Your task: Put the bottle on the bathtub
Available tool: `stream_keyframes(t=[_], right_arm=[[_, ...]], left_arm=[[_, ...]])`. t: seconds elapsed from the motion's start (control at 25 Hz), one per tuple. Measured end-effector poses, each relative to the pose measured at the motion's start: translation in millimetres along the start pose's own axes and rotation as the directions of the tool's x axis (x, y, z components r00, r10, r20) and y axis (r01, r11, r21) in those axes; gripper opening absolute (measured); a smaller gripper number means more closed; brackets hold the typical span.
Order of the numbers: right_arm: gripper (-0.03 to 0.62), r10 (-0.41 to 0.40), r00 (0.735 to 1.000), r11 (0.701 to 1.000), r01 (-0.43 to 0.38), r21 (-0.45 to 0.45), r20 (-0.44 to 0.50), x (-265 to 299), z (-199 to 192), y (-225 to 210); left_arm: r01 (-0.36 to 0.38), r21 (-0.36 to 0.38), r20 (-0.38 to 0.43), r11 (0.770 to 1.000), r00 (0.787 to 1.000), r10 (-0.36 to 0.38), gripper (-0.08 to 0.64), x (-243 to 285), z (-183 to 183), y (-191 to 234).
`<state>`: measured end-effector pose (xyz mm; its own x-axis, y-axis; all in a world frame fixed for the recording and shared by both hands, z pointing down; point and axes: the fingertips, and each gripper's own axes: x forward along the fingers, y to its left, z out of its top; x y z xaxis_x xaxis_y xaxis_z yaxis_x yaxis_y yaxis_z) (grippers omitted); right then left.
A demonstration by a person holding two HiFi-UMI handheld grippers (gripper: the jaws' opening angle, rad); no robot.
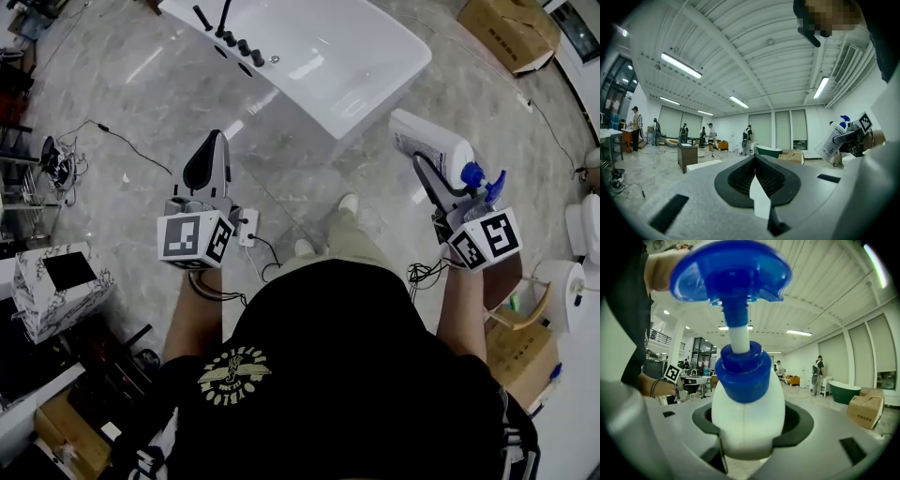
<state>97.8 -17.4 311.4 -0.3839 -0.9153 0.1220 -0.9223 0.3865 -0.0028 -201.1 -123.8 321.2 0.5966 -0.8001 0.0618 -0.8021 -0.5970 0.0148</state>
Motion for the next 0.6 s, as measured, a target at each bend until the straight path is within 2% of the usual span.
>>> stream_keyframes(t=[0.6], right_arm=[[0.265,0.045,0.998,0.999,-0.044,0.028,-0.032,61.8,-10.5,-85.0]], left_arm=[[-0.043,-0.014,-0.026,0.999,0.999,0.042,0.009,99.4,-3.9,4.5]])
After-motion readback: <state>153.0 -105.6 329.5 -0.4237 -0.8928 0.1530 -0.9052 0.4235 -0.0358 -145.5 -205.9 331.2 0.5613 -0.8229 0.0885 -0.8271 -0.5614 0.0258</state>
